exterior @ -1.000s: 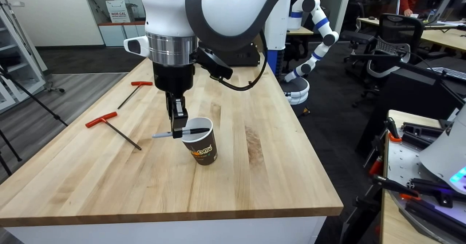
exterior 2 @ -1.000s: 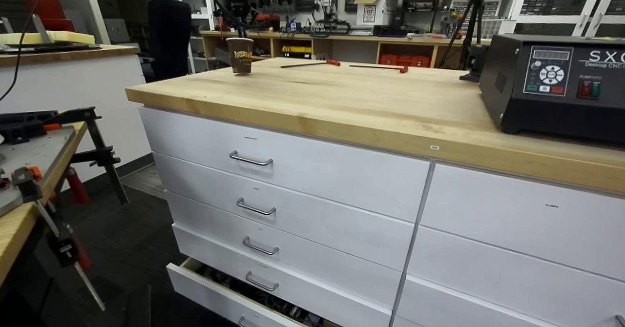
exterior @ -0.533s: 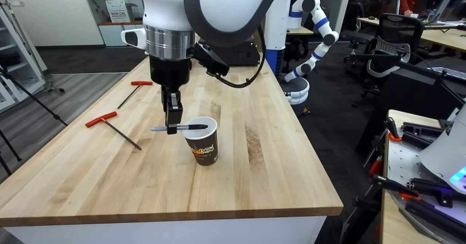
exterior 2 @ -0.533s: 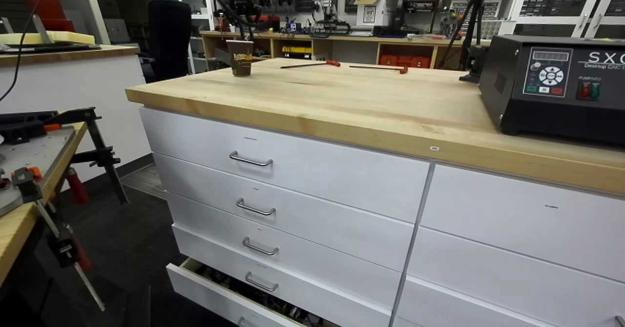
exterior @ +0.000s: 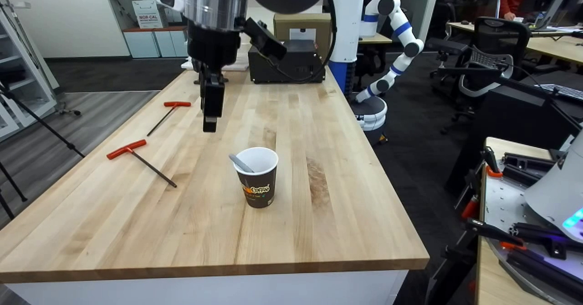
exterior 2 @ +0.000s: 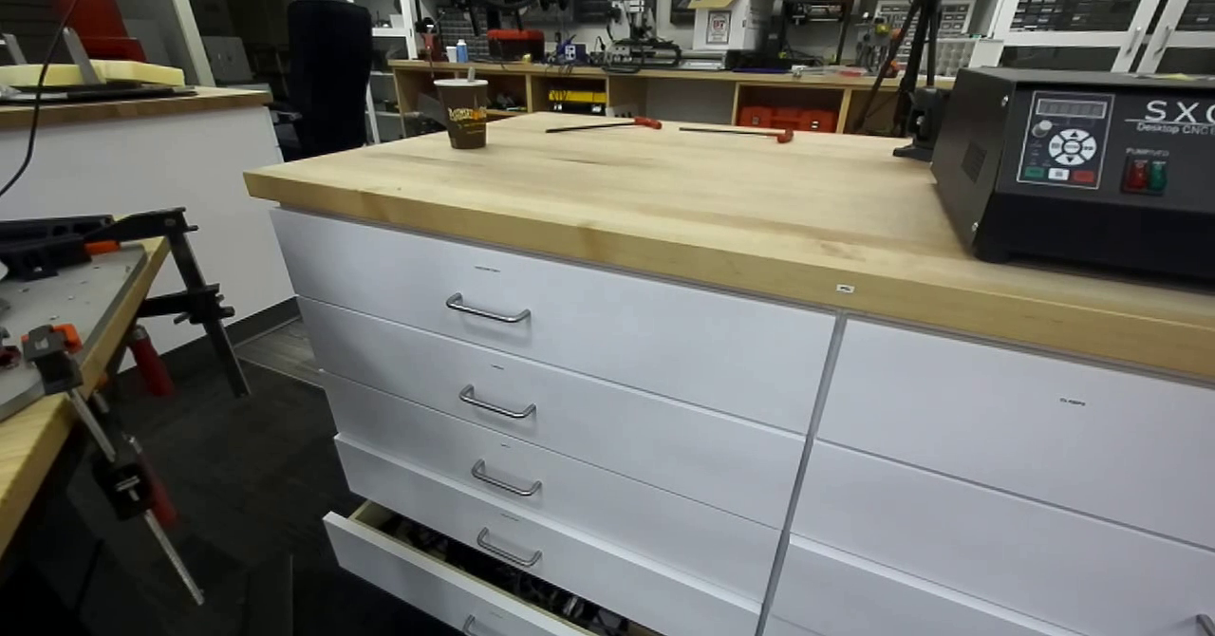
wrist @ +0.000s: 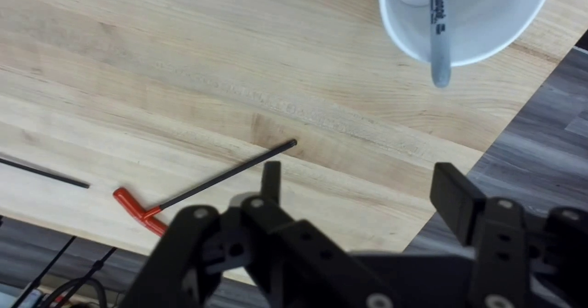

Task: Move the cup to the left side of the black sharpie and put the sharpie in it

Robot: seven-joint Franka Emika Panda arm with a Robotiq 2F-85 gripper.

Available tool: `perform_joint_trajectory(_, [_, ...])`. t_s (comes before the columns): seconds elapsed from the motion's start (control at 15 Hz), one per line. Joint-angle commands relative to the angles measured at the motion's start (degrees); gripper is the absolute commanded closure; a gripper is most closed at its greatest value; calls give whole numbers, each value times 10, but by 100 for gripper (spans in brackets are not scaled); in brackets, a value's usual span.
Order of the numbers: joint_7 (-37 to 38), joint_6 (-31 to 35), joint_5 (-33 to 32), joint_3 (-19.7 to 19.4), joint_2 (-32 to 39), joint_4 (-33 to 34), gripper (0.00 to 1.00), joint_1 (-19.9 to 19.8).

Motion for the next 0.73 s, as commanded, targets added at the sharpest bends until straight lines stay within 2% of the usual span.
perform_joint_trajectory(0.0, [28, 6, 0, -10, -83, -69, 0, -14])
perform_joint_trajectory(0.47, [80, -79, -29, -52, -195, -169, 0, -37])
perform_joint_trajectory(0.53, [57, -69, -15, -41, -138, -104, 0, -34])
perform_joint_trajectory(0.67, [56, -70, -15, -42, -146, -113, 0, -39])
